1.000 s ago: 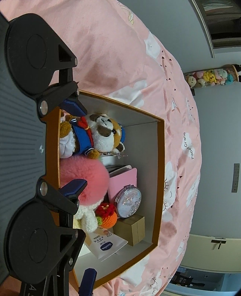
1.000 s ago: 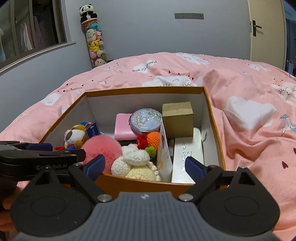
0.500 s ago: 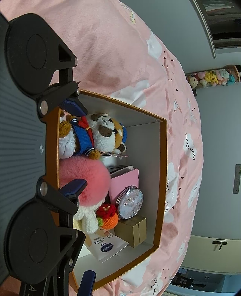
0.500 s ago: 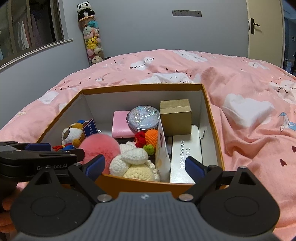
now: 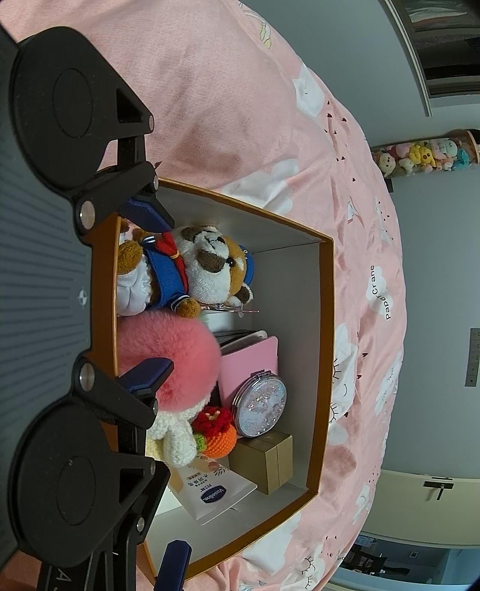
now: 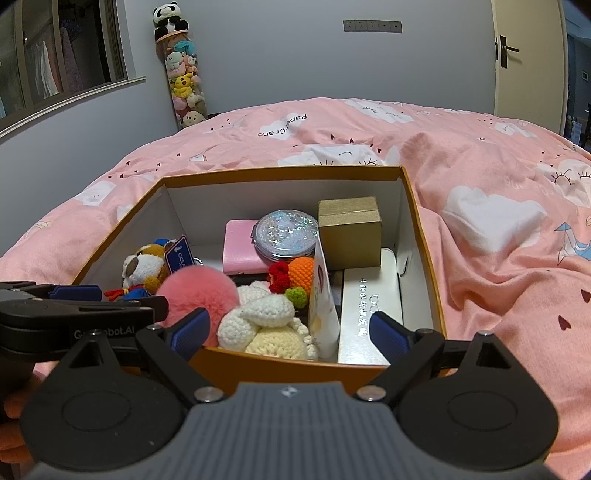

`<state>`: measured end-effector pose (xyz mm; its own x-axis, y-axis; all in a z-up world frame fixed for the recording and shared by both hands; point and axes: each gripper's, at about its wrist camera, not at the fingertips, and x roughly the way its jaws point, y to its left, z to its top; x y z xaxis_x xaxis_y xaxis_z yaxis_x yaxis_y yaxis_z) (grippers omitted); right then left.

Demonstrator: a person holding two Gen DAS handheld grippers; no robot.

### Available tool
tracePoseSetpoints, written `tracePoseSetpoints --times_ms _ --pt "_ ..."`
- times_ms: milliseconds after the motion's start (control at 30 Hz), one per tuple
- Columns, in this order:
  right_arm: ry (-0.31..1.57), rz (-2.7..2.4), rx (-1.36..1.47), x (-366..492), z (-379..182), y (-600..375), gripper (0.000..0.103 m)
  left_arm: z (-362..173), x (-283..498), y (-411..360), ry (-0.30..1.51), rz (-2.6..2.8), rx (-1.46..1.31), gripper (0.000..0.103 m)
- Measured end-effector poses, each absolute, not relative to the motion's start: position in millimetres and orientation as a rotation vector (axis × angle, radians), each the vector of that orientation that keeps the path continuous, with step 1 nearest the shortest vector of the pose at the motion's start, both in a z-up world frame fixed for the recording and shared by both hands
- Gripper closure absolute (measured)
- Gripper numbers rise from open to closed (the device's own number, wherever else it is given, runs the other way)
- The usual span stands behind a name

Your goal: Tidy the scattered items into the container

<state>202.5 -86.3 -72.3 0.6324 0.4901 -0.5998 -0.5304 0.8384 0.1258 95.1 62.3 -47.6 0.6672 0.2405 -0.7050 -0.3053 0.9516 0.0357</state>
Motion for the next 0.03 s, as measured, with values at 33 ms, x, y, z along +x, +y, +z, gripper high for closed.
tracePoseSetpoints --times_ms 33 --pt "0.667 0.584 -0.065 202.6 -72.3 -86.5 0.009 -47.5 95.0 62.4 0.782 0.308 -0.088 0.015"
